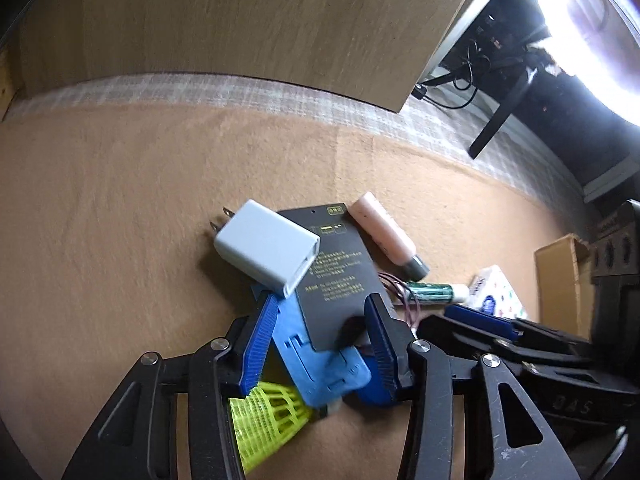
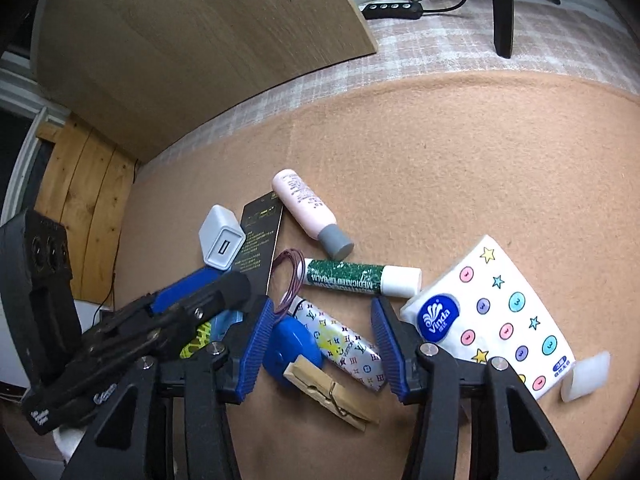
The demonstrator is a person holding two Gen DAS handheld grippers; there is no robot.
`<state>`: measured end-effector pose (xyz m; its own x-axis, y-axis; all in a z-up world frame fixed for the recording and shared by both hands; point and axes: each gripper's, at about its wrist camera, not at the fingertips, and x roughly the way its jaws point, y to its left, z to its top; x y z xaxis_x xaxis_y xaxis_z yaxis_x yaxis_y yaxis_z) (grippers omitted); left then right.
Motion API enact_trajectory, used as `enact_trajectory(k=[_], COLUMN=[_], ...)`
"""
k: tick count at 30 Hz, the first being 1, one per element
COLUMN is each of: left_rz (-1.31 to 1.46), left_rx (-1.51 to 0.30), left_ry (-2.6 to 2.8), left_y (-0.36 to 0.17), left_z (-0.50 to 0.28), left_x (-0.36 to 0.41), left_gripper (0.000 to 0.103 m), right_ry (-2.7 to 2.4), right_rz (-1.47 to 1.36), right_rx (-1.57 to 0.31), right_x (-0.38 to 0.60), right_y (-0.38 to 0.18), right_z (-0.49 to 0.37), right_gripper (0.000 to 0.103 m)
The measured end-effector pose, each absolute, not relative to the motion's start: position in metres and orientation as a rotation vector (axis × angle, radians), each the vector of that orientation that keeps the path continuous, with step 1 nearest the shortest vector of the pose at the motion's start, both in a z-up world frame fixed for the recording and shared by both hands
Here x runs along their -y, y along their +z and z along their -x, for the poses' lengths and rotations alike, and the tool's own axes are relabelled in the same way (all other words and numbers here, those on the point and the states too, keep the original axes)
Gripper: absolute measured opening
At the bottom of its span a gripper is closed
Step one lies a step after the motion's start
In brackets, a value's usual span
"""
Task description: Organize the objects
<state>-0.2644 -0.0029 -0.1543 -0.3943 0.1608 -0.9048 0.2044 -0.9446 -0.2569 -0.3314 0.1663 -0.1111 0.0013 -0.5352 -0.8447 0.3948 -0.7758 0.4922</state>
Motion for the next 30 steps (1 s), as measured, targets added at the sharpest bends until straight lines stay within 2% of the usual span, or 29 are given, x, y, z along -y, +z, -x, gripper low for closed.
enact_trajectory(k=[3,5,13,16,18,20,30], left_rz=[-1.709,-1.704,-1.691,-1.696,-1.704,-1.712,-1.758], left_rx=[-0.431,-0.355,-0.365,-0.355,-0.351,-0.355,-0.306], left_ry=[-2.561,-2.577,-2.615,-2.63,-2.64,-2.649,-2.716], left_y=[-0.154,-0.154,-0.151,-0.15,-0.15,-0.149,-0.142], left_z=[0.265,0.263,0.252,0.245,0.239,0.233,0.203], left_x=[-0.004,-0.01,-0.01,-0.015,-0.019,-0.022,-0.054], left_gripper=[0.048,0.044,0.04,0.04,0.04,0.04,0.04], right_ry=[-1.856,-1.862,-1.844,-1.813,-1.815,-1.822,-1.833], right_rz=[-1.634,-1.61,-1.532,-1.533,-1.534,-1.523,-1.544], right_rx=[0.069,0.036,-0.2,-0.208,-0.24,-0.268,-0.331], right_x=[-0.163,-0.162,-0.152,-0.156,-0.162,-0.17,-0.206], right_y=[-0.114,-0.113,-0.11,-0.109,-0.11,-0.11,-0.108], right_z=[0.327,0.322,0.29,0.279,0.273,0.263,0.233], right_gripper=[0.047,0.046,0.039,0.034,0.023,0.019,0.017])
